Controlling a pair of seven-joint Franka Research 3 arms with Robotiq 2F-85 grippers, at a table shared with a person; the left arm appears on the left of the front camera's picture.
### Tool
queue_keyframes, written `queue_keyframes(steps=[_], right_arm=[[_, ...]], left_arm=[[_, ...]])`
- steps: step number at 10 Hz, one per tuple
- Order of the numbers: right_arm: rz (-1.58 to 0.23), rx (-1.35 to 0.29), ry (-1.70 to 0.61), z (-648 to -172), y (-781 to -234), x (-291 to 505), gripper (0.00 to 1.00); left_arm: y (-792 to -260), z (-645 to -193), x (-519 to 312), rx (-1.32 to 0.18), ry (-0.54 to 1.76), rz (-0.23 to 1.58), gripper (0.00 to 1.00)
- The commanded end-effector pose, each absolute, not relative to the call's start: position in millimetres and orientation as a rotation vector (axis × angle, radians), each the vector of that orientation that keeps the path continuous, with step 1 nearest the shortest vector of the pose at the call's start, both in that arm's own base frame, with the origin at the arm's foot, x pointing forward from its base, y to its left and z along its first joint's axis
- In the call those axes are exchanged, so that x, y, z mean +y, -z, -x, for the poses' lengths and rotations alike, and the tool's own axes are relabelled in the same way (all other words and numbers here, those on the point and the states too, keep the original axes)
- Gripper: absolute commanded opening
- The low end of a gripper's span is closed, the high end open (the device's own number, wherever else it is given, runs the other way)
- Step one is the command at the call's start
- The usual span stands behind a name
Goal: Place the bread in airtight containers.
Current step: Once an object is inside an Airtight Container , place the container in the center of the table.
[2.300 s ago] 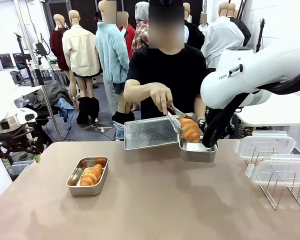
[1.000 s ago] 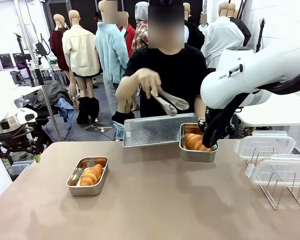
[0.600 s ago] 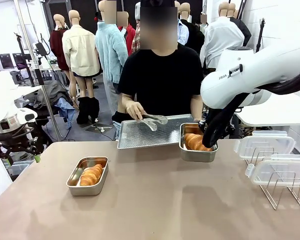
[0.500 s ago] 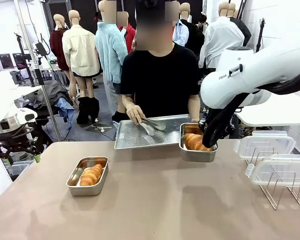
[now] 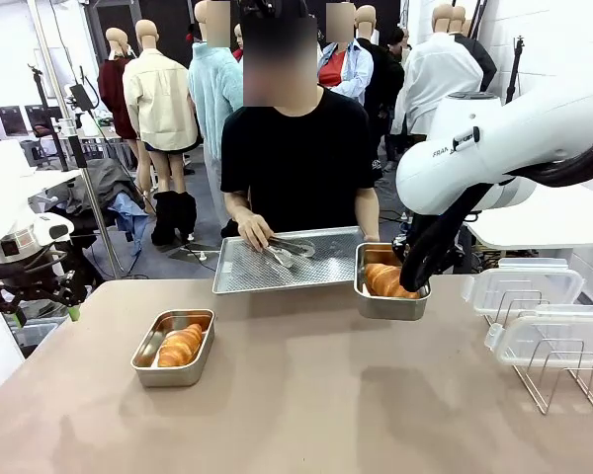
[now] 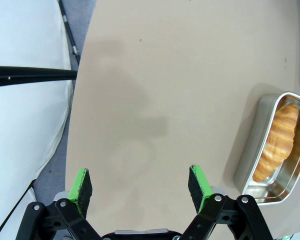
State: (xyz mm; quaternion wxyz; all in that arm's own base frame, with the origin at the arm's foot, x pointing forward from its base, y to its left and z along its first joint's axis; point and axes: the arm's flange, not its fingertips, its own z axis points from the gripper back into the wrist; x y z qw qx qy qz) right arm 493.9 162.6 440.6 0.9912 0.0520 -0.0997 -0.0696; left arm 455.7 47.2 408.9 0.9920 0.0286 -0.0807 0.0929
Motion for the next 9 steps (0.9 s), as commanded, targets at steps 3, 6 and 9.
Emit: queue_keyframes(steps=[3,6,9], right_arm=[[-0.122,-0.215,0.133,-493.7,-442.7,162.8,0.0],[-0.122,-0.215,0.133,-493.7,-442.7,162.8,0.0],[-0.122,-0.215,0.133,-493.7,-442.7,162.8,0.0]], left_arm=[[-408.7,-453.5,48.7,-0.161,-0.187,-0.055,1.0],[-408.7,-453.5,48.7,-0.161,-0.187,-0.055,1.0],[-408.7,-453.5,48.7,-0.161,-0.187,-0.055,1.0]])
